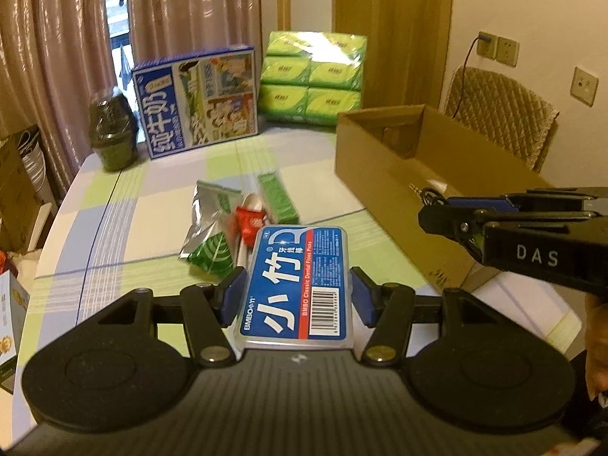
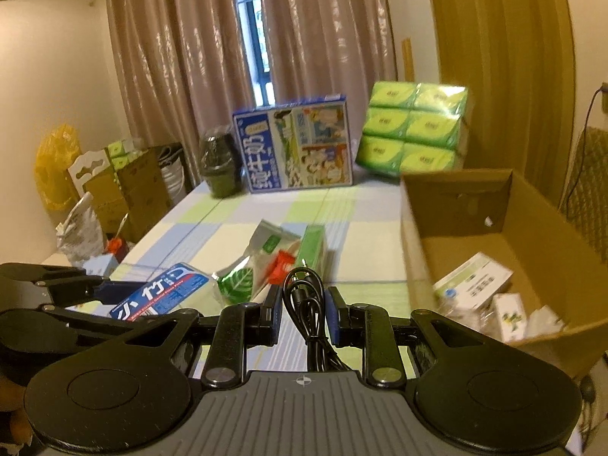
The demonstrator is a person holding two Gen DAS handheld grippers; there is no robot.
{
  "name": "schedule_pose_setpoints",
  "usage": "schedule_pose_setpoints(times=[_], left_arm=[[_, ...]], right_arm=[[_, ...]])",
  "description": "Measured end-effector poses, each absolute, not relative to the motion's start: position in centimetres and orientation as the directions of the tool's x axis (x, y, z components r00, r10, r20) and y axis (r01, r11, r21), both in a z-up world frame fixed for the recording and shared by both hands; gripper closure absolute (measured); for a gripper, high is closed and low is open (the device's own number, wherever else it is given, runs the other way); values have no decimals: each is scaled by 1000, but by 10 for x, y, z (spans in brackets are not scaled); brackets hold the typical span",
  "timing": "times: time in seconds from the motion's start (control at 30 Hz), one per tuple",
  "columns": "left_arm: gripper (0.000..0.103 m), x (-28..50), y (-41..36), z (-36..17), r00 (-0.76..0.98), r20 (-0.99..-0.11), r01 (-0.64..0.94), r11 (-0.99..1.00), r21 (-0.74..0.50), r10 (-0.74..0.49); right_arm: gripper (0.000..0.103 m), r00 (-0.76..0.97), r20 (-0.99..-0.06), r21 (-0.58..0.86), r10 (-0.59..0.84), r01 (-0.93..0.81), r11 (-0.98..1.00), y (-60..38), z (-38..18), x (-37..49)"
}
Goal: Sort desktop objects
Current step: 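Lift the toothpick box and black cable and carry them over the cardboard box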
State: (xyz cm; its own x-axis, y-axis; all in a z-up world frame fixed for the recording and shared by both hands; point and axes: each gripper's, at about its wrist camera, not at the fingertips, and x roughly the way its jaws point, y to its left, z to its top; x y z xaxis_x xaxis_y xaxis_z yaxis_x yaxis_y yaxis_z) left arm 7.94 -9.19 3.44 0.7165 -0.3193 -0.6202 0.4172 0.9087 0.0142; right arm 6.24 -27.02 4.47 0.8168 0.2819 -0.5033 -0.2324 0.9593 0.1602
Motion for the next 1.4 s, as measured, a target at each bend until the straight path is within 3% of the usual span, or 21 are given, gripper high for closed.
schedule_pose_setpoints(times=[0.57, 1.4], left_arm=[[50, 80, -183, 68, 684, -592, 530, 848, 1, -426], [50, 122, -274, 65, 628, -603, 614, 789, -2, -491]], right_arm=[[82, 857, -498, 93, 132, -98, 991, -365, 86, 63], [82, 847, -530, 74, 48, -10, 997, -447, 73, 92]])
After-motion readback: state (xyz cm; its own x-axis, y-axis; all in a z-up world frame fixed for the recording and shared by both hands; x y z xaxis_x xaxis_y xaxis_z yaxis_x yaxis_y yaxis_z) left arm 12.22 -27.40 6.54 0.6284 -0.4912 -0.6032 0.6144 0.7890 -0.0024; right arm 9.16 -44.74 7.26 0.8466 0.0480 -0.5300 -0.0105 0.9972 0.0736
